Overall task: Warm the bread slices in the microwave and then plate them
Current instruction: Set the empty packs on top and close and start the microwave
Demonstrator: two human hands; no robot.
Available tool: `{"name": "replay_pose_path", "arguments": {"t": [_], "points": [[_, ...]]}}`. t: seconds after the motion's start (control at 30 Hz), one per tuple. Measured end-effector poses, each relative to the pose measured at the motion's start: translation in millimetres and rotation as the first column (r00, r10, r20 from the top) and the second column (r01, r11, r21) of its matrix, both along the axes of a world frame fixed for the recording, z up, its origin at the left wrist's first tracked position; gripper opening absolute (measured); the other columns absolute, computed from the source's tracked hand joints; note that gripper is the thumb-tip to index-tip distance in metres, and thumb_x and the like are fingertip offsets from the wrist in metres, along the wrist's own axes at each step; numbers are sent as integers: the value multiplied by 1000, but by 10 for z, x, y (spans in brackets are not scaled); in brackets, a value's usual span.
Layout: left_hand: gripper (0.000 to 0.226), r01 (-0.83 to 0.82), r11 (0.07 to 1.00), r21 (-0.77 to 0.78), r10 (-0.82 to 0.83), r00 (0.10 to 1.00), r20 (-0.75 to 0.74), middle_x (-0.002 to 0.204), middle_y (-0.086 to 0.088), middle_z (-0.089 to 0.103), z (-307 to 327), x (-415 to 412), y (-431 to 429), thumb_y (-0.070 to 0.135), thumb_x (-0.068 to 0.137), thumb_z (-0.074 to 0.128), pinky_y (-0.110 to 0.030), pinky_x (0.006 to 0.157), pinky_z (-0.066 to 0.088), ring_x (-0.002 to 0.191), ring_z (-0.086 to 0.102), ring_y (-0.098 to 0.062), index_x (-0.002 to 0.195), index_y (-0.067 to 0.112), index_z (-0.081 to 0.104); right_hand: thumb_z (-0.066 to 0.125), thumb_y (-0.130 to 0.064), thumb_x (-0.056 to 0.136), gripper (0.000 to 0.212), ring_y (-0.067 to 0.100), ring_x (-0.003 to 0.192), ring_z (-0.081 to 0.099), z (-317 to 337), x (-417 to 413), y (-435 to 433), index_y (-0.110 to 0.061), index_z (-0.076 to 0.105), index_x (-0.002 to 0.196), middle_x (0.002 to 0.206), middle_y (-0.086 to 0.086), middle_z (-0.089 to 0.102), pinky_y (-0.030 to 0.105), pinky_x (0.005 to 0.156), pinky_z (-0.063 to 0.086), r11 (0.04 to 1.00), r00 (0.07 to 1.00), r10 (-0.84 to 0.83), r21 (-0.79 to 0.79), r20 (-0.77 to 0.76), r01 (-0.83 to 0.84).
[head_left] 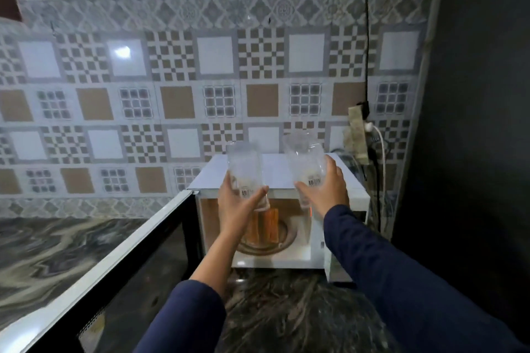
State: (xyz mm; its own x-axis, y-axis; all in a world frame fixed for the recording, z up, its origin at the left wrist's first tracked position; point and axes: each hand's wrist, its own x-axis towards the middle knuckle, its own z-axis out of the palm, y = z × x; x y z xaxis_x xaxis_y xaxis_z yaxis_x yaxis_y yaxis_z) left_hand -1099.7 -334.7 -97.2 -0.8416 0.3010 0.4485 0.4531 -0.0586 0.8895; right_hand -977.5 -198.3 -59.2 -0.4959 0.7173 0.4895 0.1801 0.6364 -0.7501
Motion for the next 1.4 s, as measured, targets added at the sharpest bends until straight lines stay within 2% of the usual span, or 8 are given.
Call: {"name": "replay_pose_path", "arguments": {"t": [0.13,0.3,0.4,0.67,0.83,0.97,1.17,1.4], "points": [[95,-14,997,-81,17,999,31,139,-5,44,273,-405,316,42,64,82,-39,103,39,127,43,-24,141,23,30,77,-36,70,82,29,120,48,250,-431,331,-20,31,136,134,10,47,39,99,43,993,997,23,-113,67,-15],[88,82,969,-235,-33,978,205,138,-8,48,456,-810,649,41,66,81,-39,101,42,124,48,-26,137,15,36,76,-42,70,85,30,119,50,368,-880,623,-17,29,137,134,10,48,40,98,45,962,974,44,-273,223,19],[82,98,948,-304,-23,970,241,135,-8,50,490,-977,788,39,68,80,-34,95,42,121,49,-27,133,12,39,73,-46,71,88,31,121,49,333,-1068,744,-17,26,139,137,10,45,40,95,45,958,954,18,-277,300,69],[96,25,833,-553,97,977,190,142,-10,42,404,-1314,968,59,64,74,-43,108,32,131,37,-31,138,14,34,60,-67,72,92,32,122,48,225,-1356,902,-14,25,140,136,12,47,42,101,40,964,841,-74,-177,535,197],[93,-3,872,-490,101,979,175,146,-12,36,414,-1288,876,60,72,67,-43,109,29,134,31,-32,141,10,31,53,-68,76,85,32,124,46,166,-1321,831,-14,29,137,134,11,49,42,102,33,978,801,-100,-88,590,187],[72,-48,911,-409,122,980,155,145,-14,33,442,-1158,693,44,84,62,-44,108,29,134,28,-33,141,9,35,58,-53,83,76,32,122,46,182,-1208,816,-10,28,138,136,14,46,40,100,41,971,869,15,-216,494,106],[47,-154,935,-320,203,971,127,143,-14,36,528,-669,271,23,90,55,-42,107,30,133,29,-31,134,10,44,57,-40,87,65,33,126,42,206,-838,544,-7,32,137,138,16,43,40,101,40,967,906,-5,-230,424,113],[33,-198,977,-73,198,980,-11,131,-4,48,519,124,-570,20,92,52,-34,105,36,125,43,-19,124,14,54,58,-21,85,33,30,112,49,178,-439,-199,-5,51,113,120,14,53,36,93,42,974,967,95,-221,236,-41]]}}
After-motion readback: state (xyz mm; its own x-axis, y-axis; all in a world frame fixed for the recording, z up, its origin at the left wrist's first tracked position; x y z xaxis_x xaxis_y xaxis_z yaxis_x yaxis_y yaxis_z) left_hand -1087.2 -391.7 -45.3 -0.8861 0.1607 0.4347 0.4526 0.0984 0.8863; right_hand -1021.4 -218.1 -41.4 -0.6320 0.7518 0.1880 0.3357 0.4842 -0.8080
